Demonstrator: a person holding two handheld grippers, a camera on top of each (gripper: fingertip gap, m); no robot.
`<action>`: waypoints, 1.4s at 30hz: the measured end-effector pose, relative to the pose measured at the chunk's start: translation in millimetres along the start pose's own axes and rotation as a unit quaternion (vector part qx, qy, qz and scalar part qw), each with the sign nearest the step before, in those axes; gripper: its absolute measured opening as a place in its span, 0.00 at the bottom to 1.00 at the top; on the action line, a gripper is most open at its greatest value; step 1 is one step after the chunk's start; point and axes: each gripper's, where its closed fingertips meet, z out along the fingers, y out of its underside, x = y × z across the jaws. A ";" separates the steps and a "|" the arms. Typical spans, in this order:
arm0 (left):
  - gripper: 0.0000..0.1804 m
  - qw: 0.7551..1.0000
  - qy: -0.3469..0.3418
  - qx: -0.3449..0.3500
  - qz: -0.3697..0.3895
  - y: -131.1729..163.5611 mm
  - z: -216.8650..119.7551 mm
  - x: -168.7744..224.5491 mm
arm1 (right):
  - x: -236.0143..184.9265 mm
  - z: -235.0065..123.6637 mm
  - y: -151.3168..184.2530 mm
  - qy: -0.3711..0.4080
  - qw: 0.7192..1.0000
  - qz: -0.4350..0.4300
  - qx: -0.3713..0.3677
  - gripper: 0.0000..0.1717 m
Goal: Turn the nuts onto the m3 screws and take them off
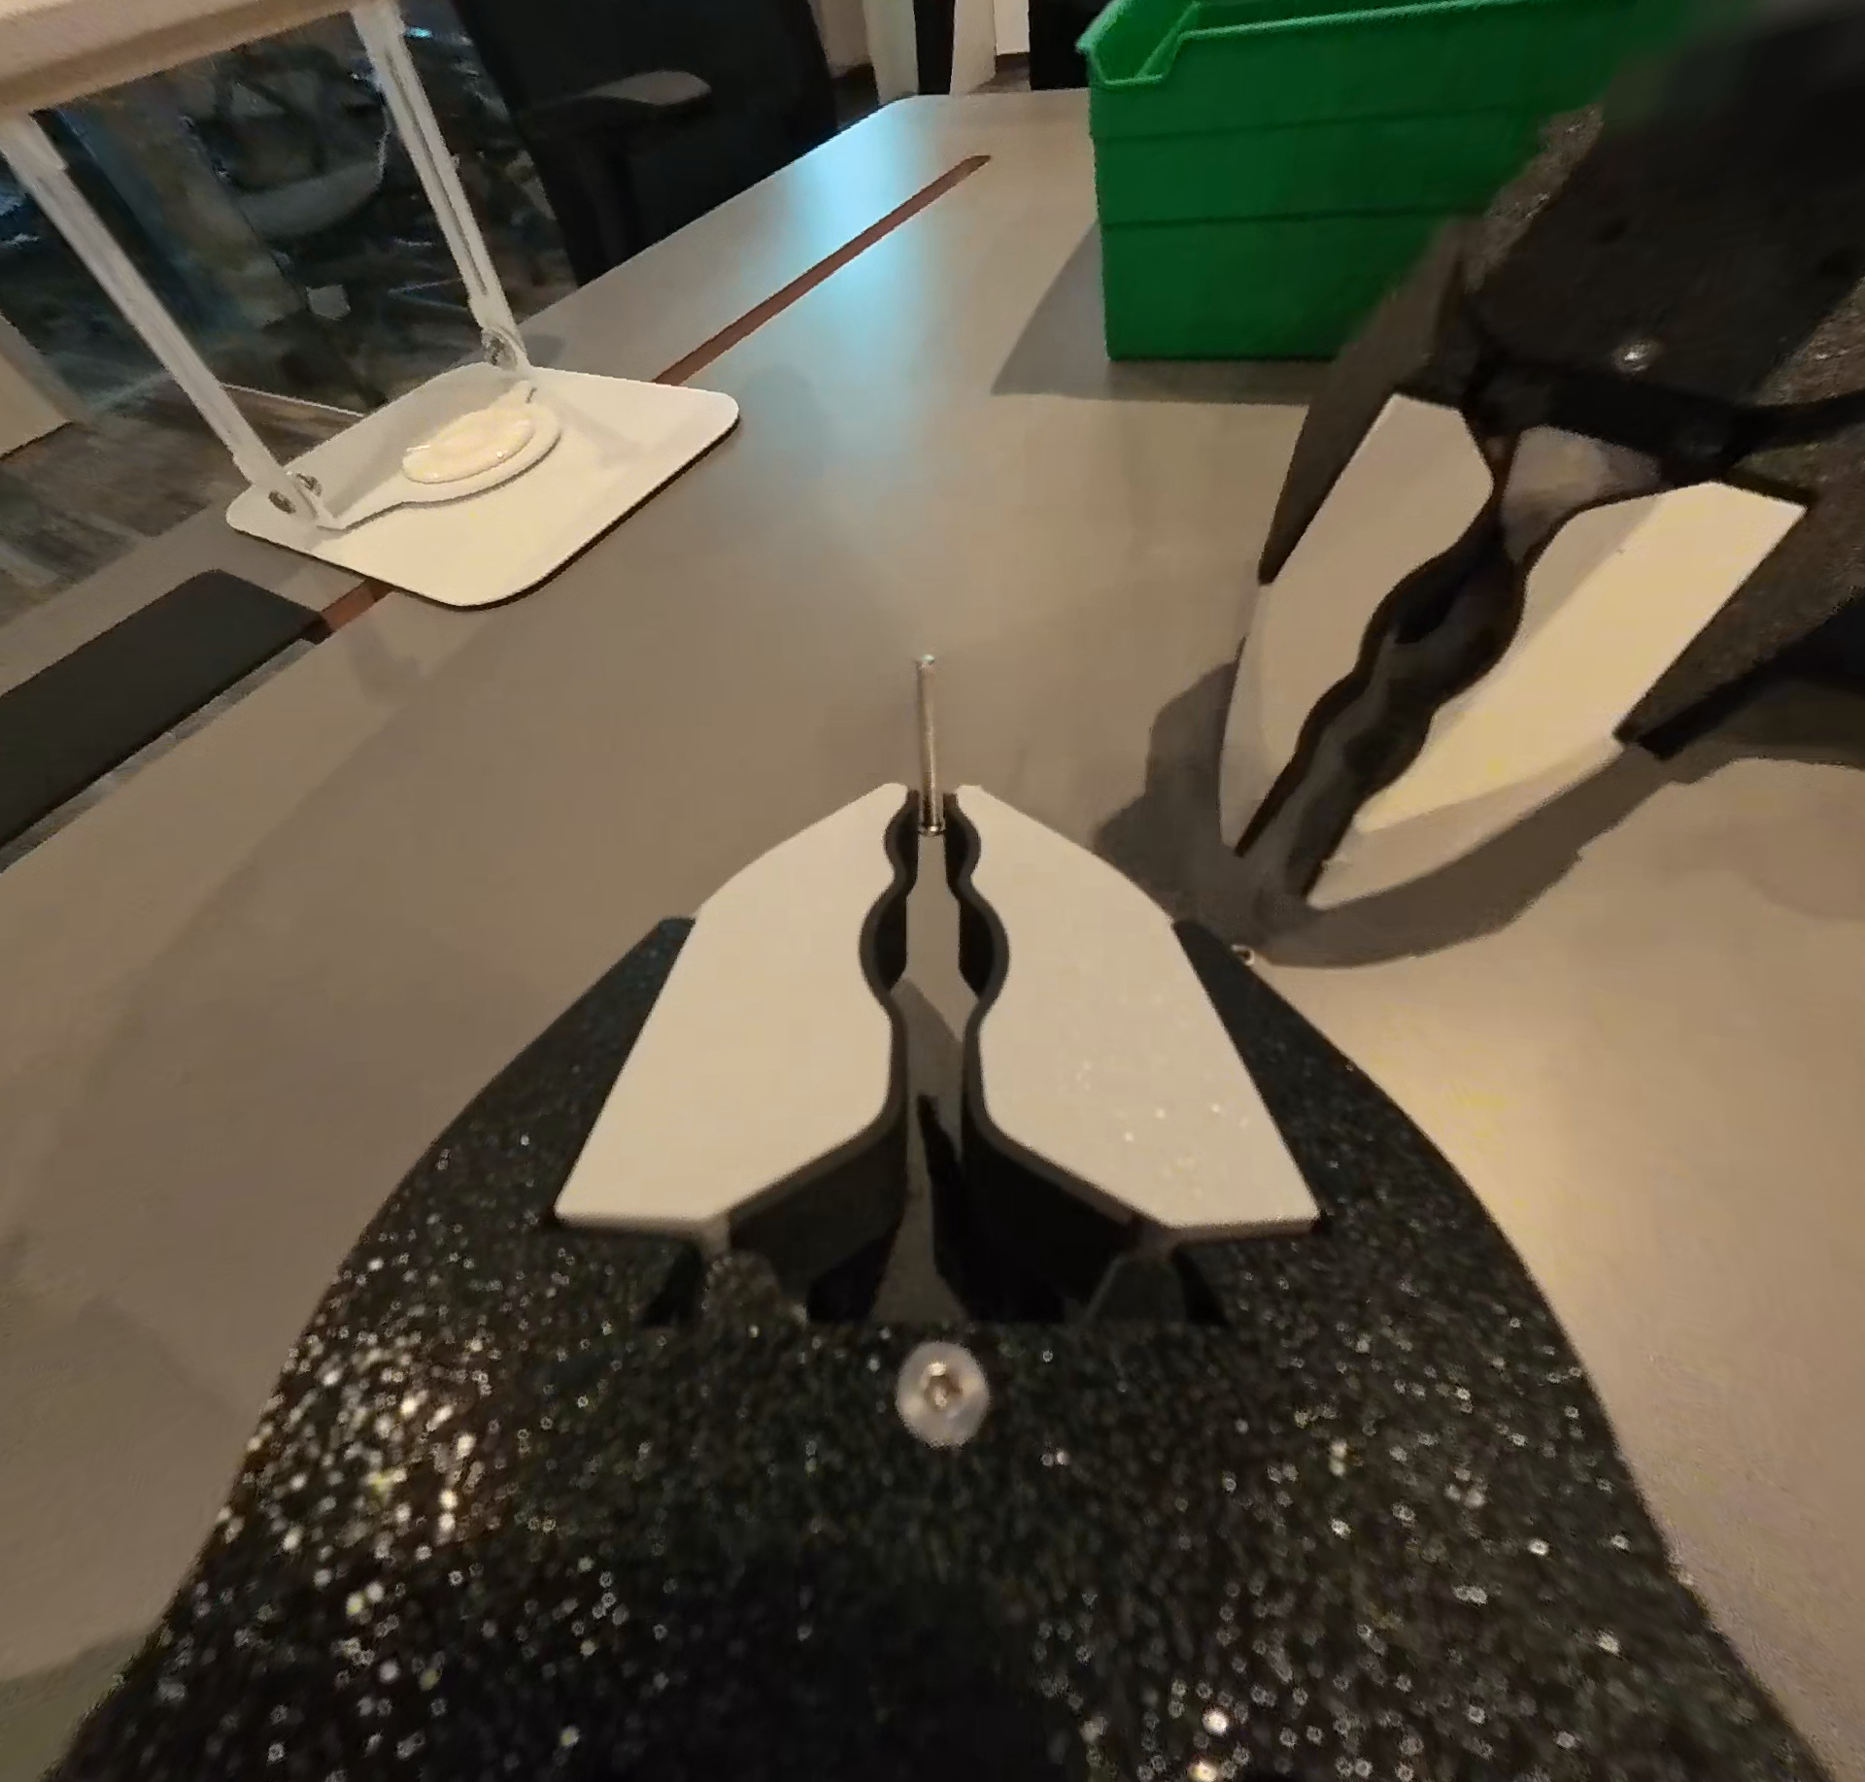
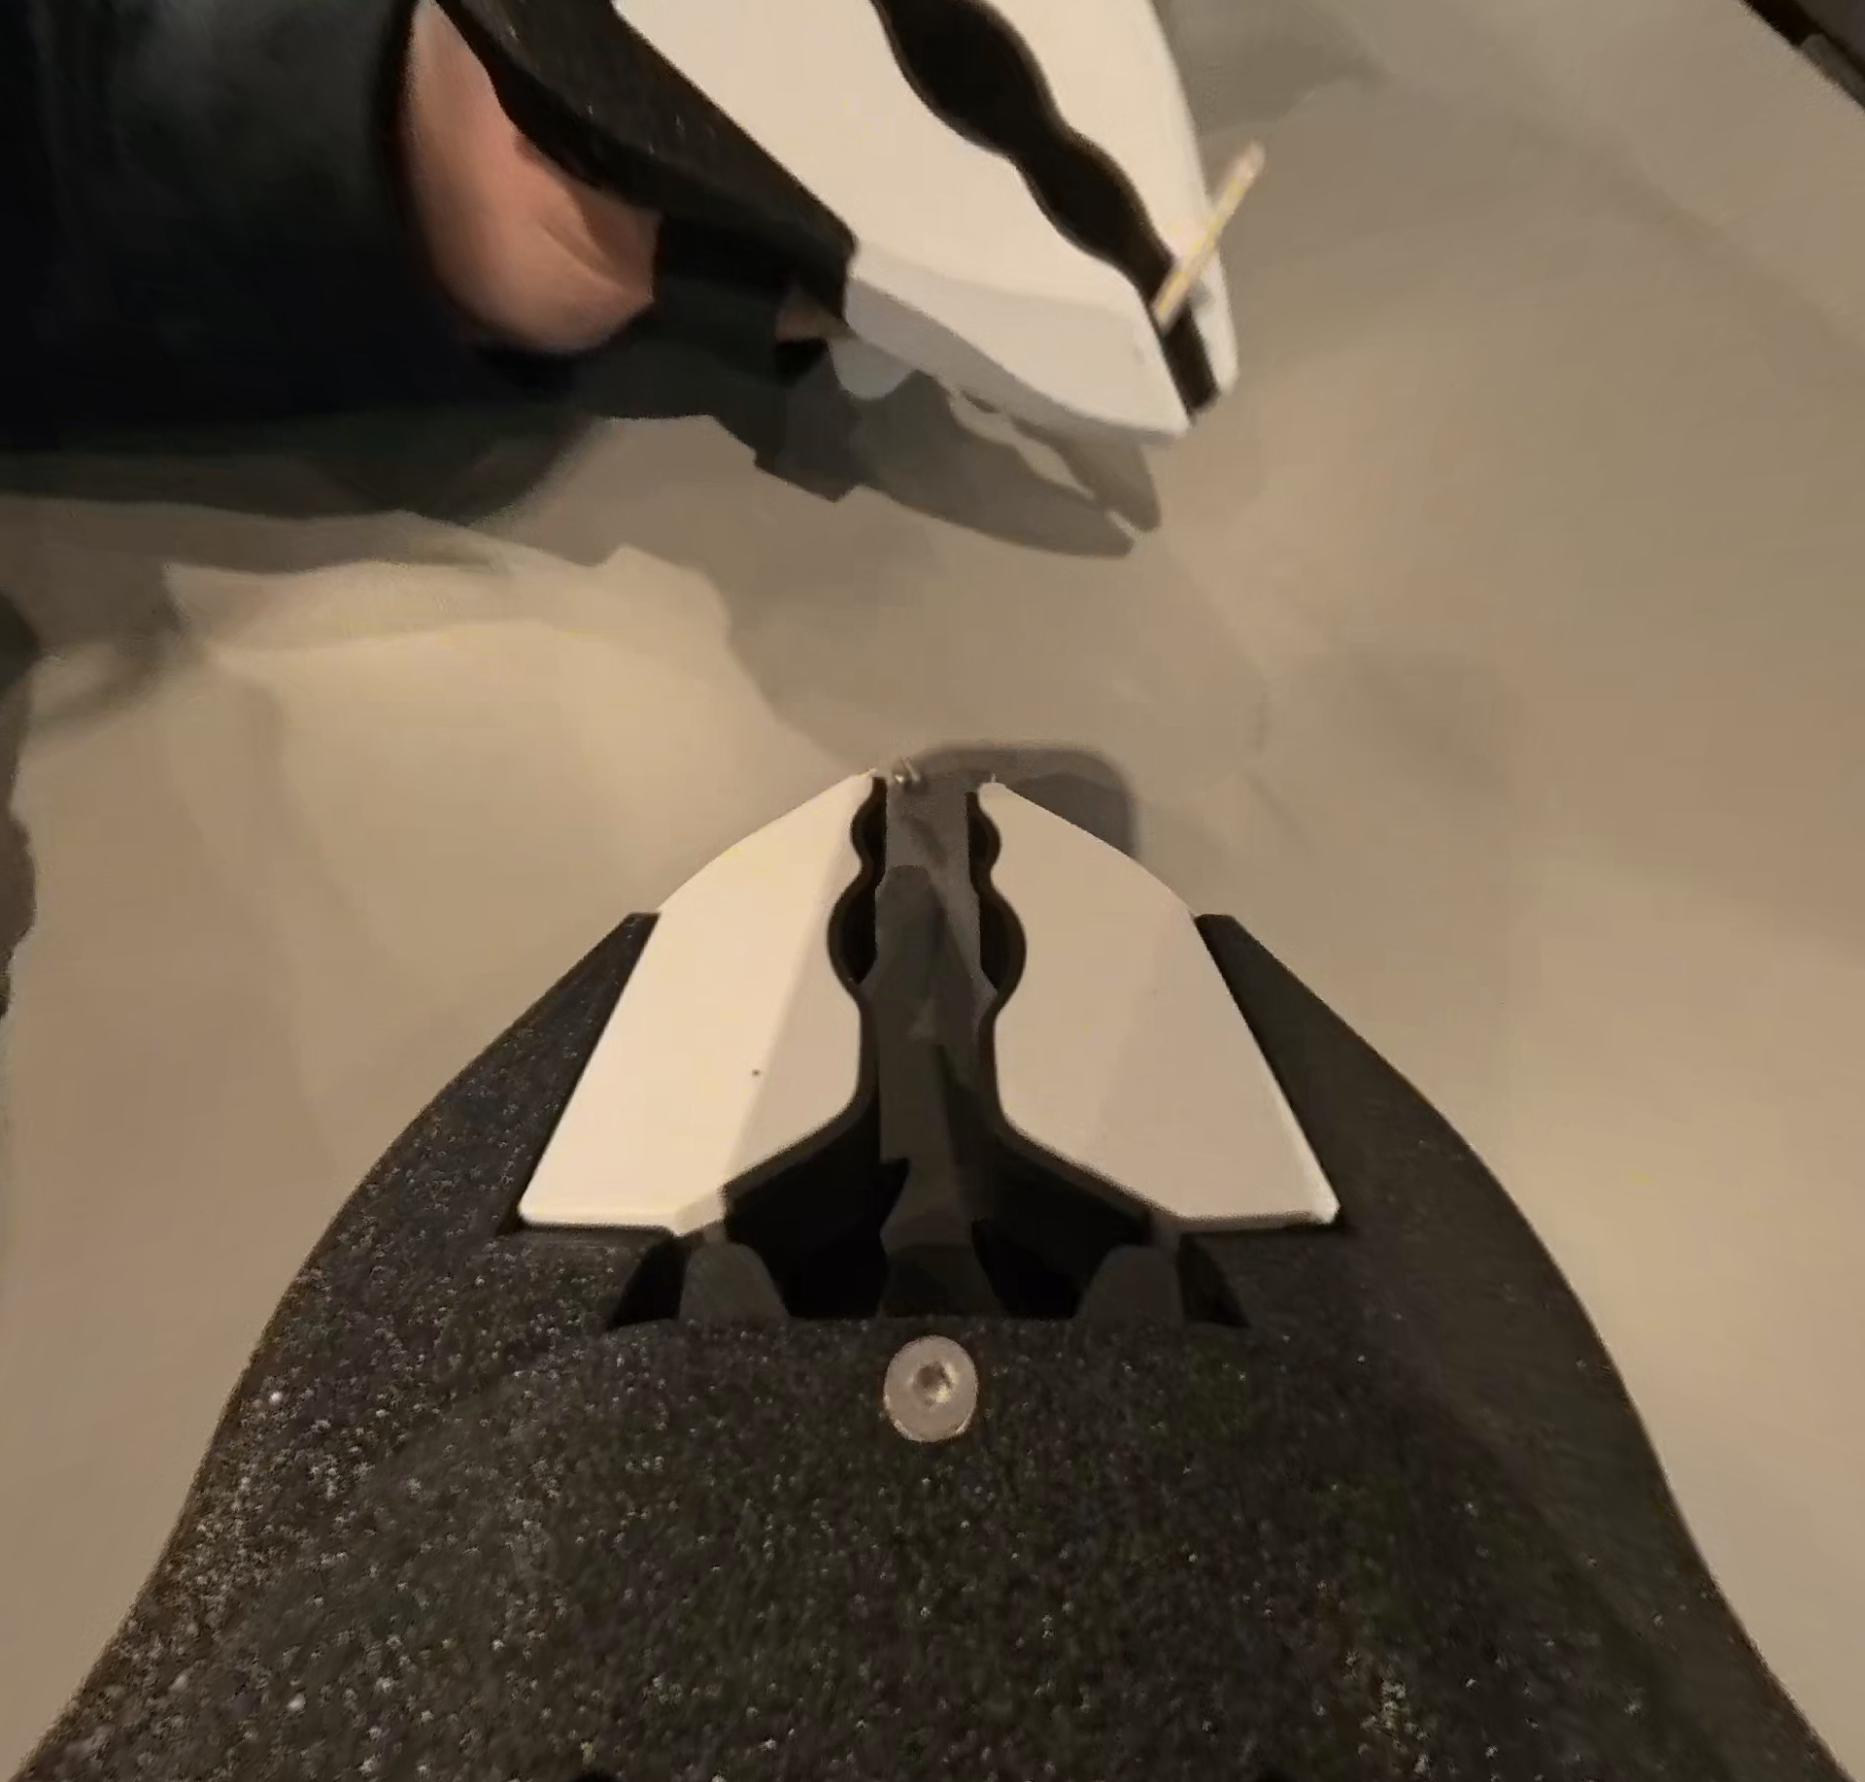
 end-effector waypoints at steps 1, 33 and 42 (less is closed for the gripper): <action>0.02 1.000 0.001 -0.001 0.003 0.1 0.5 1.1 | -1.6 3.5 -1.3 0.002 1.000 0.002 -0.004 0.09; 0.02 0.999 0.019 -0.021 0.025 3.8 4.2 10.9 | -4.8 16.7 4.2 0.023 0.999 -0.008 -0.045 0.03; 0.02 0.997 0.055 -0.033 0.040 6.3 6.3 24.8 | 10.1 -4.7 -12.0 0.038 0.998 0.024 0.035 0.03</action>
